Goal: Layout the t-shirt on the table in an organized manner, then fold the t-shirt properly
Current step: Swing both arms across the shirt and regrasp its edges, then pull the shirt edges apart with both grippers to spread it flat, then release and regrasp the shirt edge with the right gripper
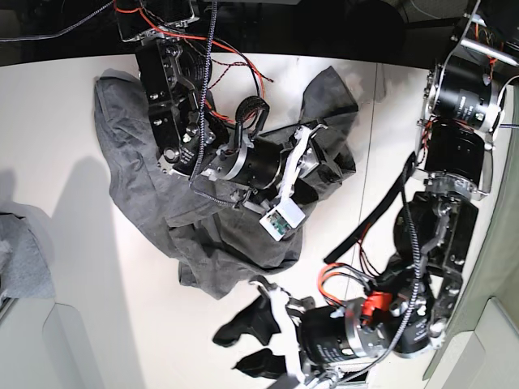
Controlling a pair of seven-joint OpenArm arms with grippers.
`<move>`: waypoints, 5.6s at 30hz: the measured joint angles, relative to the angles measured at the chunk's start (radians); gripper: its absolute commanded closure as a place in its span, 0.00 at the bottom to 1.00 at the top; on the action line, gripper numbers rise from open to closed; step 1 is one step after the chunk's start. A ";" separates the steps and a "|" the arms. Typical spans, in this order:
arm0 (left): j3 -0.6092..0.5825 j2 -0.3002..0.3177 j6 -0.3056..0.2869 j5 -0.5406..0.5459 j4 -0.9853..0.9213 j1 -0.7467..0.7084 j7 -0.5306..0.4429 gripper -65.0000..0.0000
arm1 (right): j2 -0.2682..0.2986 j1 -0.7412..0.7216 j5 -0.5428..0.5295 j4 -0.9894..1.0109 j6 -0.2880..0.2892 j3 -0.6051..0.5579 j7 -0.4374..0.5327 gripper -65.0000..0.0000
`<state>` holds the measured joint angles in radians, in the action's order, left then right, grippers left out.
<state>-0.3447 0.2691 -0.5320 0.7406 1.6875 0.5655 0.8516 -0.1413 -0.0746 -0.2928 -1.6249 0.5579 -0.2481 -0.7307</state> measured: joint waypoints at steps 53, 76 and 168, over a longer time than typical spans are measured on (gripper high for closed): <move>0.035 0.188 -0.154 -0.256 -0.173 -0.521 -0.165 0.62 | 0.213 -0.011 -0.037 0.397 -0.154 0.582 0.135 0.74; 0.032 0.349 -0.033 -0.425 -0.159 -0.381 -0.248 1.00 | 0.275 -0.070 -0.040 0.383 -0.131 0.580 0.136 1.00; 0.393 0.232 -0.083 -0.124 -0.435 -0.637 -0.187 1.00 | 0.288 -0.064 0.015 0.356 -0.016 0.028 0.135 0.85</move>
<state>0.0479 0.5011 -0.6151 0.6170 1.2526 -0.0719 0.6647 0.1467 -0.1383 -0.2775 -1.2694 0.5423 -0.2203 -0.5953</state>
